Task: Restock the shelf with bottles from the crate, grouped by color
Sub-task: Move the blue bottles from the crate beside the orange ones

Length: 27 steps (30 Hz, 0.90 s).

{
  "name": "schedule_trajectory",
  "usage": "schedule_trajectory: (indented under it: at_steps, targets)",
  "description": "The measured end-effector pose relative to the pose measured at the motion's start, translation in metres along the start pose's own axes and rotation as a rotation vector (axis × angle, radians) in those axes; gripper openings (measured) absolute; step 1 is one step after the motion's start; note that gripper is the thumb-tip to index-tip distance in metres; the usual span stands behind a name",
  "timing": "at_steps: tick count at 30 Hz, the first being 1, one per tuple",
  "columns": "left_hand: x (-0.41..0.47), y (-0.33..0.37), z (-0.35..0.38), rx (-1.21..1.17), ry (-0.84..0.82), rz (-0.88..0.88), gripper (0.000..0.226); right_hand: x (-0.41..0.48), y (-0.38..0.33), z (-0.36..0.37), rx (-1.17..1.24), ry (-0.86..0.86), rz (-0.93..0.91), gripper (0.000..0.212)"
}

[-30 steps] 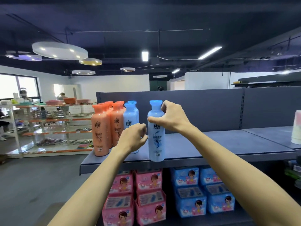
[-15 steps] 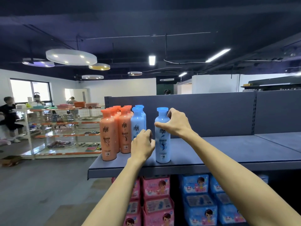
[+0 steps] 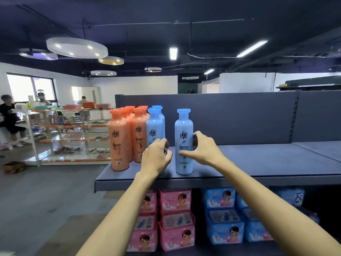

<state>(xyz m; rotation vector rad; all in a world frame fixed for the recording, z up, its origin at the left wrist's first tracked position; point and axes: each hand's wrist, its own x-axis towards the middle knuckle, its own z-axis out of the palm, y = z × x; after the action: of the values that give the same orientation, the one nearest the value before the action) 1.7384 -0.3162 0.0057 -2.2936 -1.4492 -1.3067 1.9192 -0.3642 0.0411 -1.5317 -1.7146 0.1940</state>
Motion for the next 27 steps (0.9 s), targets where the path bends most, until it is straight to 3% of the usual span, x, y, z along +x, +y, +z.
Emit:
schedule_trajectory:
  at_steps: [8,11,18,27]
  targets:
    - [-0.010,0.003,0.008,-0.125,0.032,-0.062,0.004,-0.012,0.037,0.030,-0.020,-0.115,0.059,0.051]
    - [-0.008,0.006,0.011,-0.153,0.031,-0.102,0.013,0.000,0.037,0.033,-0.076,-0.147,0.049,0.049]
    - [-0.016,-0.005,0.021,-0.169,0.090,-0.137,0.030,0.026,0.042,0.053,-0.048,-0.123,0.047,0.048]
    - [-0.022,-0.010,0.028,-0.091,0.140,-0.156,0.023,0.072,0.054,0.079,-0.033,-0.114,0.124,0.054]
